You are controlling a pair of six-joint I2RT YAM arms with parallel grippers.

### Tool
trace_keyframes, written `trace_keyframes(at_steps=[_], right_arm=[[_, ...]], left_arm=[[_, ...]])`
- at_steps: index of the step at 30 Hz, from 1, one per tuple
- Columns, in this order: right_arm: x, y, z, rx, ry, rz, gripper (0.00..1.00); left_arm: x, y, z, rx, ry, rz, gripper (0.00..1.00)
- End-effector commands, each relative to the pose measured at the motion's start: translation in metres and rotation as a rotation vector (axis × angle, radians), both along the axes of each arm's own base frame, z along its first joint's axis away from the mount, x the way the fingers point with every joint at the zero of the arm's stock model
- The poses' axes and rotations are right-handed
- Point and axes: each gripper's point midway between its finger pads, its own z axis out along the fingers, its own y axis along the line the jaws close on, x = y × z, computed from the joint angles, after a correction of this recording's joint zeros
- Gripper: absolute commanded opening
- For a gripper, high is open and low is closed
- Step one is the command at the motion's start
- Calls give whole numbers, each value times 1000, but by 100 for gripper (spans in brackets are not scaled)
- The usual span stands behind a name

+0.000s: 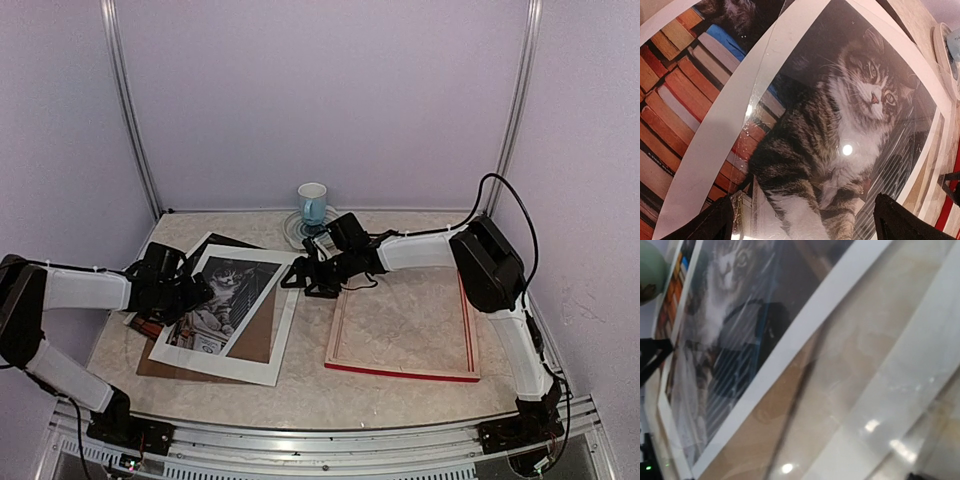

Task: Put the photo into the frame
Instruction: Pick up the glass panel from the mat board.

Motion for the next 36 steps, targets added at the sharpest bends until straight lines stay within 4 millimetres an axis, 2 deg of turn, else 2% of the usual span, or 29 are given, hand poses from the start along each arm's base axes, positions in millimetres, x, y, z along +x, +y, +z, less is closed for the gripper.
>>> trace_keyframes(at_steps=[1,12,29,36], right_arm=[[-3,0,4,51,66,2,90],[2,-8,32,200,135,-7,81],[-7,-10,22,318,256,4,32],[-10,-11,16,319,271,9,30]], left_arm=[[-3,-5,-9,-5,12,-12,96],[-9,-11,-15,-14,22,-23,96],[-9,-15,-14,-24,17,-32,96],[-9,-16,-13,-28,13,-35,96]])
